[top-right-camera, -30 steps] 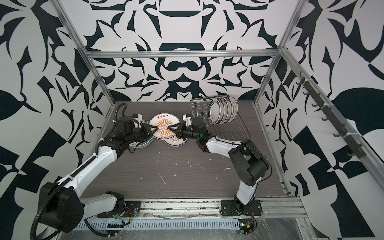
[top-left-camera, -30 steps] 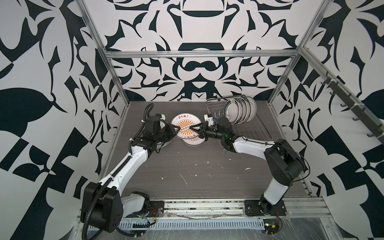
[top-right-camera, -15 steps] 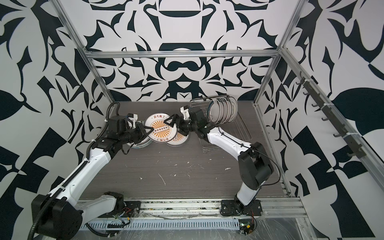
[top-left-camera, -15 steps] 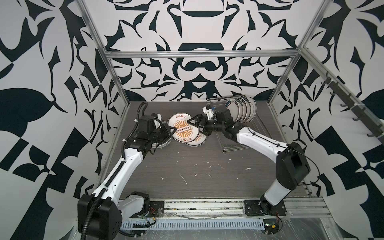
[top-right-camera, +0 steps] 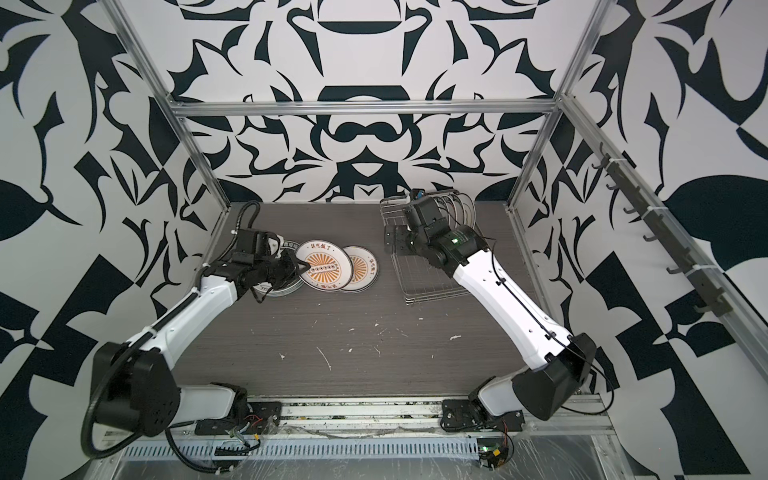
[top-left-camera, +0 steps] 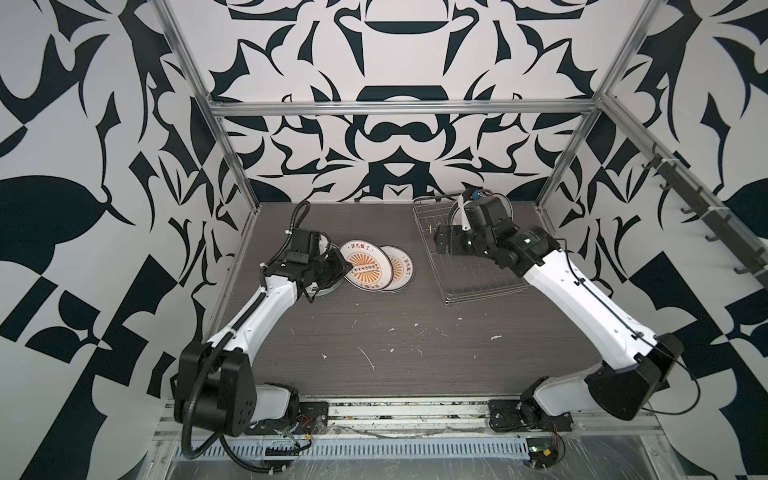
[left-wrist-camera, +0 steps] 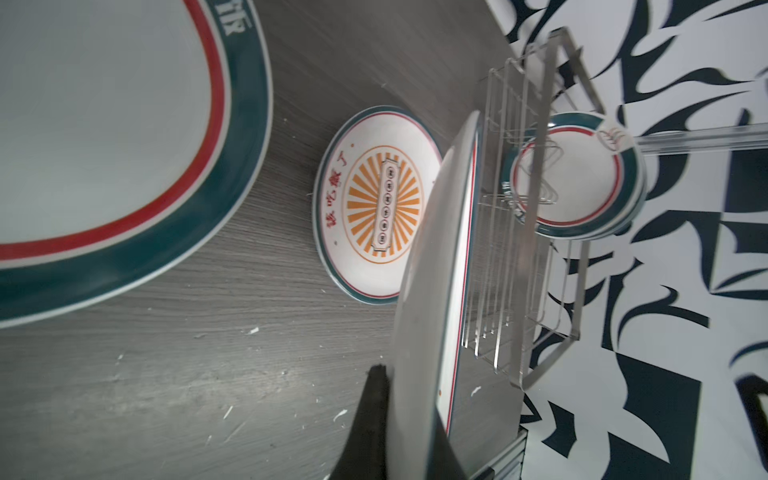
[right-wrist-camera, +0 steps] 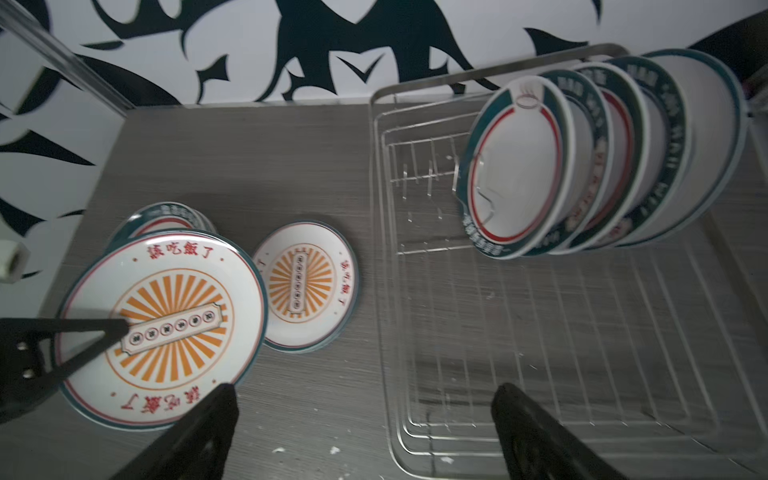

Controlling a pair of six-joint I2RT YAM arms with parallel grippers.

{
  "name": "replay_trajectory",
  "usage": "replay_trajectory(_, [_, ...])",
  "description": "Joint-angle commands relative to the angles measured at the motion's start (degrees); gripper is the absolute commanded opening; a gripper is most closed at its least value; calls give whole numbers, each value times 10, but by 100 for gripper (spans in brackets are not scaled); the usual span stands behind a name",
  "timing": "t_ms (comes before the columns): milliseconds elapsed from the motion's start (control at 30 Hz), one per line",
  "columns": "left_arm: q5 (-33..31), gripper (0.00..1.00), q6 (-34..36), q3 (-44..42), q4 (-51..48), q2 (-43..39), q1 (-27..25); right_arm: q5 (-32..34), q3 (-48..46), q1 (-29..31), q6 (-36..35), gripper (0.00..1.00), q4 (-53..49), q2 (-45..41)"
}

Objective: Unload the plates from the dish rack
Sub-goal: 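Grasp the sunburst plate rim with left gripper while right gripper releases and withdraws, then lower the sunburst plate flat onto the sunburst plate on the table with left gripper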

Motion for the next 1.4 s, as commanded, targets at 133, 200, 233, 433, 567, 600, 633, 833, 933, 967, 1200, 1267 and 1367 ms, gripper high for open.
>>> replay_trajectory(133, [-26,0,20,45,4,55,-17,32,-54,-29,-13,99,-26,-59])
replay_trajectory(200, [-39,0,20,48,1,71,-21,26,-65,-34,-14,99,-26,-70])
replay_trajectory(233, [-39,0,19,49,1,78,-21,23,-69,-36,-15,99,-26,-74])
replay_trajectory(433, [-52,0,19,52,3,114,-34,10,-91,-43,-21,99,-31,-91])
replay_trajectory(567, [-64,2,22,53,0,117,-35,6,-106,-47,-23,99,-30,-103])
replay_trajectory(600, [-66,4,22,55,-5,119,-34,-18,-109,-48,-25,99,-29,-106])
replay_trajectory(633, [-68,7,23,59,-12,124,-35,-26,-113,-48,-27,99,-29,-108])
replay_trajectory(833, [-68,14,28,62,-18,145,-38,-53,-129,-49,-31,99,-27,-121])
replay_trajectory(933, [-69,14,23,63,-17,159,-40,-52,-136,-50,-30,99,-28,-128])
replay_trajectory(967, [-68,16,22,64,-16,165,-42,-51,-137,-51,-30,99,-29,-130])
replay_trajectory(1200, [-87,35,13,82,-24,199,-53,-51,-148,-59,-34,99,-32,-145])
replay_trajectory(1267, [-88,37,13,87,-24,205,-56,-53,-151,-62,-35,99,-33,-146])
replay_trajectory(1367, [-88,39,11,94,-24,212,-58,-56,-155,-67,-37,99,-32,-149])
